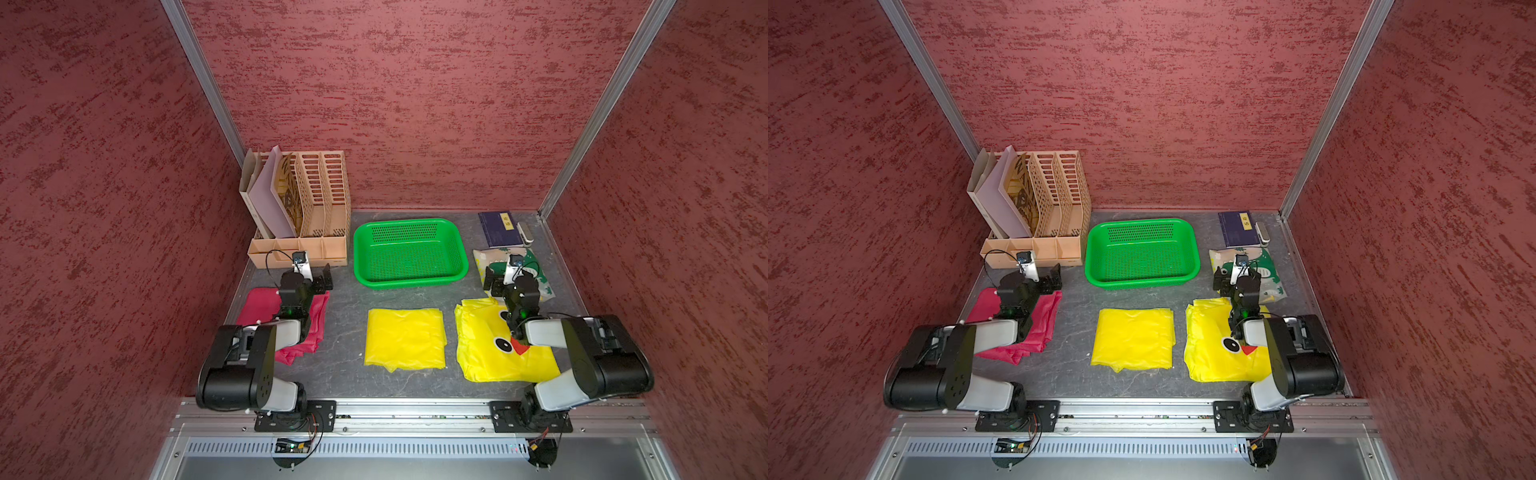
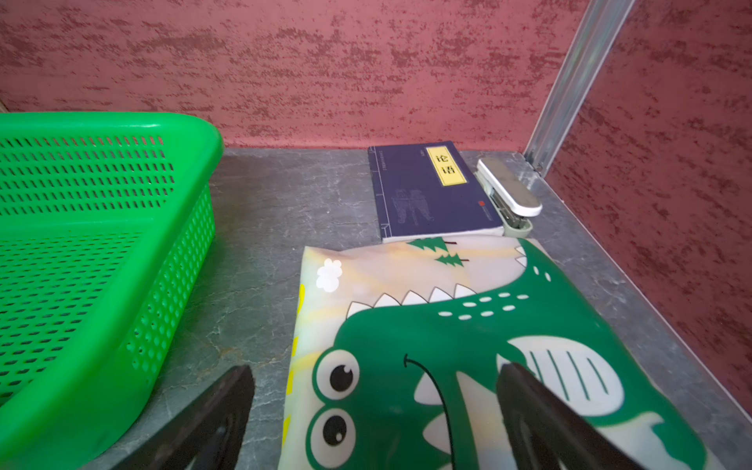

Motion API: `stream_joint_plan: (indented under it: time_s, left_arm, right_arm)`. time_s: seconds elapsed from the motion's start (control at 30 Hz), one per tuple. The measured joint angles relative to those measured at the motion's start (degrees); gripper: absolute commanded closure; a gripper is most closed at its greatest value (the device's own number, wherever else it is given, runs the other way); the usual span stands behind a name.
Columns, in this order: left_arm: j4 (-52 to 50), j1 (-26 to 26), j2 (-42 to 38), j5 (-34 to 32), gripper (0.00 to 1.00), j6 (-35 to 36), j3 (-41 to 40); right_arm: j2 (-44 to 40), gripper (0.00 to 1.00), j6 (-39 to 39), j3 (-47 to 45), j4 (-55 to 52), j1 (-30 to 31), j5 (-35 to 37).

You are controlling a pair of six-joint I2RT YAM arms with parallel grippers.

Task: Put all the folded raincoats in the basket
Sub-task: Pick up the raincoat from the center of the board.

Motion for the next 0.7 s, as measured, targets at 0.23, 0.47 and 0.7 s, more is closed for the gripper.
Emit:
stream_joint_plan:
  time_s: [0.23, 0.47, 0.7]
  left_arm:
    - [-12.87, -5.25, -8.57, -8.96, 0.0, -1.84, 8.48]
    - [-37.29, -6.54, -12.26, -14.14, 0.0, -12.5, 21.68]
    - [-55.15, -6.38, -21.42, -10.14, 0.0, -22.6, 22.73]
  right_arm:
    - [-12.13, 0.02, 4.17, 11.85, -17.14, 0.13, 4.83]
    - [-17.68, 0.02, 10.64, 13.4, -33.09, 0.13, 0.61]
    - [-24.33, 0.02, 16.72, 16.98, -49.9, 0.17, -6.62]
